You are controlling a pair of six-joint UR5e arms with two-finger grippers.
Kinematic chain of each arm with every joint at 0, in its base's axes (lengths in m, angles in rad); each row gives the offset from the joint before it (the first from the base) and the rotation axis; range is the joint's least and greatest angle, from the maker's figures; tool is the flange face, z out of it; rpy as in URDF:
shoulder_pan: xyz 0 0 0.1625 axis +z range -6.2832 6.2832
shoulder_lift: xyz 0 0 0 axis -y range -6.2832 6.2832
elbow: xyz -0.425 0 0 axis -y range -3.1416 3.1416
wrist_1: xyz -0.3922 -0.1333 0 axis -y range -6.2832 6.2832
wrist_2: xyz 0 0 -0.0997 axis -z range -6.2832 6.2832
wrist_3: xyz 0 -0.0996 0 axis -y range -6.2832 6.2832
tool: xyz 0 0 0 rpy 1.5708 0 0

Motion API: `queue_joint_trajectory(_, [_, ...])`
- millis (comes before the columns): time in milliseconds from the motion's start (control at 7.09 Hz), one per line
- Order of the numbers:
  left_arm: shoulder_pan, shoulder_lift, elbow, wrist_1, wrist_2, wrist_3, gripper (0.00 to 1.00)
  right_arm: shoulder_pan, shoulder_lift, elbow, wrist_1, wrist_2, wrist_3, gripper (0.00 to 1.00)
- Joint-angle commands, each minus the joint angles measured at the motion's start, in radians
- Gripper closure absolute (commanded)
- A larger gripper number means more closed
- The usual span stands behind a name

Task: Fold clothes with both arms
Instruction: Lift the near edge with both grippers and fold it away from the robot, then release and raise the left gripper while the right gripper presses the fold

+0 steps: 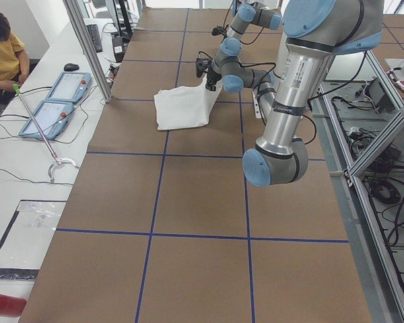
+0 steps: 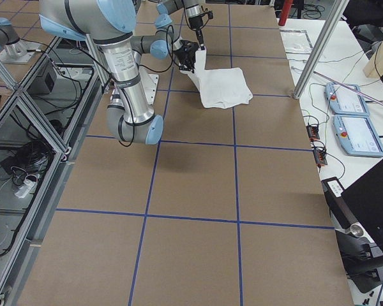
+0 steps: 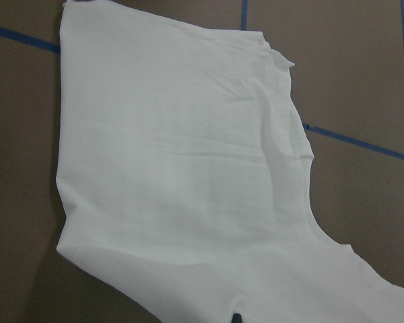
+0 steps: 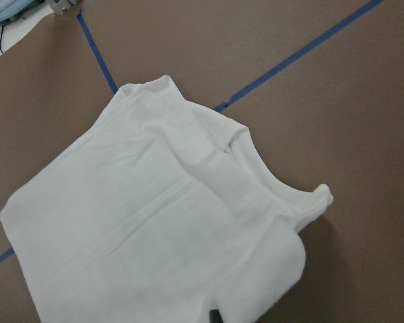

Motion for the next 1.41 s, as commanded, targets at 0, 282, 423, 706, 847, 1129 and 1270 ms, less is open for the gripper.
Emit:
queue_joint_trajectory(0, [-0.134, -0.055, 0.133, -0.002, -0.035, 0.100, 1.00, 0.132, 0.117, -0.154, 0.001, 0.038, -0.077, 1.00])
queue_joint_trajectory(282, [-0.161, -0.147, 0.329, -0.020, -0.028, 0.127, 1.00, 0.215, 0.258, -0.475, 0.156, 0.073, -0.115, 1.00])
queue_joint_trajectory(423, [-0.161, -0.160, 0.396, -0.054, -0.023, 0.133, 1.00, 0.231, 0.301, -0.643, 0.302, 0.072, -0.136, 1.00])
queue_joint_trajectory(706, [-0.159, -0.196, 0.543, -0.147, -0.023, 0.133, 1.00, 0.242, 0.355, -0.778, 0.342, 0.073, -0.159, 1.00])
queue_joint_trajectory(847, [-0.159, -0.209, 0.594, -0.183, -0.022, 0.134, 1.00, 0.243, 0.355, -0.801, 0.342, 0.073, -0.183, 1.00])
queue_joint_trajectory(1129, [-0.161, -0.209, 0.608, -0.192, -0.022, 0.176, 0.83, 0.255, 0.355, -0.833, 0.342, 0.073, -0.237, 0.58])
queue_joint_trajectory(1270, [-0.162, -0.203, 0.603, -0.191, -0.020, 0.194, 0.01, 0.257, 0.358, -0.841, 0.342, 0.072, -0.269, 0.01])
